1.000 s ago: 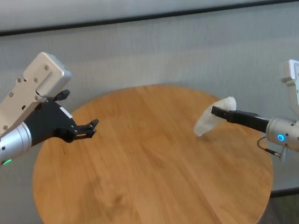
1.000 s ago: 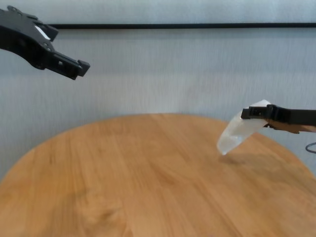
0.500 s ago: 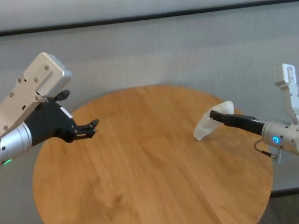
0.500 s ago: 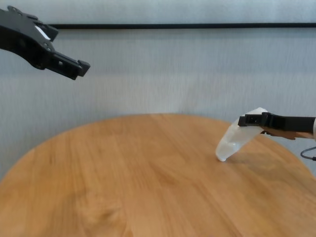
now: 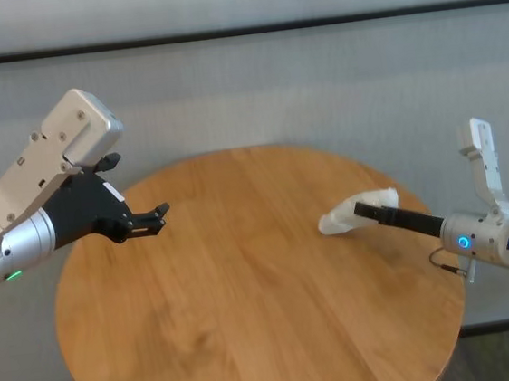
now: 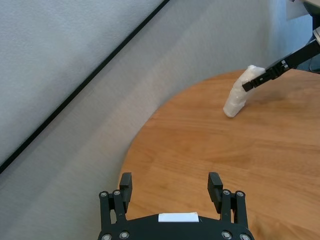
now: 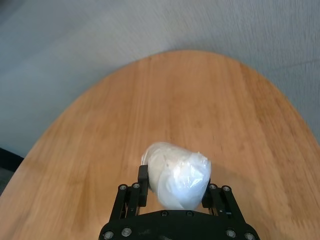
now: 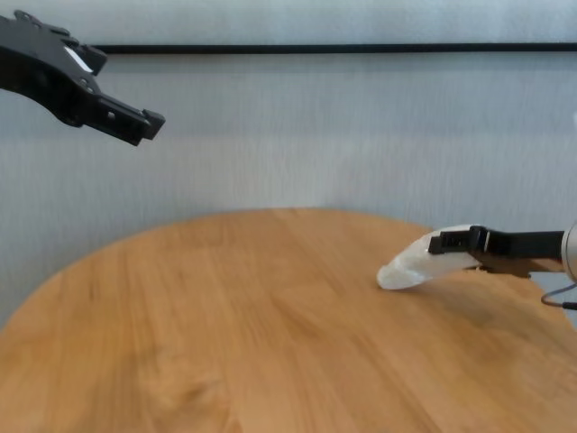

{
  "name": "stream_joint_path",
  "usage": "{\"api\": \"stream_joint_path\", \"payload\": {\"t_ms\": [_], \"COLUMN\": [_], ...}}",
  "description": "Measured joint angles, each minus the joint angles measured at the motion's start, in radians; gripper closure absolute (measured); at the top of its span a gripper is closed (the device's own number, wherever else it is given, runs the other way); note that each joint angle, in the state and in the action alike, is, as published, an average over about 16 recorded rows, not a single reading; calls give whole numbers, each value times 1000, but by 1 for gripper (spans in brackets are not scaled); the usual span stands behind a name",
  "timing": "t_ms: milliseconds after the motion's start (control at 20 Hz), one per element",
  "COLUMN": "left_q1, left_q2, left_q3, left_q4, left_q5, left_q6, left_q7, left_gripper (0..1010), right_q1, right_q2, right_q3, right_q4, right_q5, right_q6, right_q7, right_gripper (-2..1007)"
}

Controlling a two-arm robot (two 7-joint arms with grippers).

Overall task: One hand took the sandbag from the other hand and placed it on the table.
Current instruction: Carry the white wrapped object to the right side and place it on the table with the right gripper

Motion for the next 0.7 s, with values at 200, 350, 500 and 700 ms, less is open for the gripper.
{"api": "stream_joint_path", "payload": {"t_ms": [200, 350, 500, 700], "left_q1": [0, 0, 0, 0], "left_q2": [0, 0, 0, 0], "left_q3": [0, 0, 0, 0], "left_q4": [0, 0, 0, 0], "left_q5": [0, 0, 0, 0], "left_q6": [0, 0, 0, 0], "left_q7": [0, 0, 0, 0], "left_gripper": [10, 10, 10, 10], "right_q1": [15, 20, 21, 20], "right_q2": [-16, -23, -25, -25], "right_q3": [3, 7, 13, 18], "right_q4": [40, 57, 60, 59], "right_q5": [-4, -6, -6, -7], "right_q6": [22, 32, 34, 32], "right_q7": [16, 26, 30, 35], "right_gripper": [435, 435, 435, 435]}}
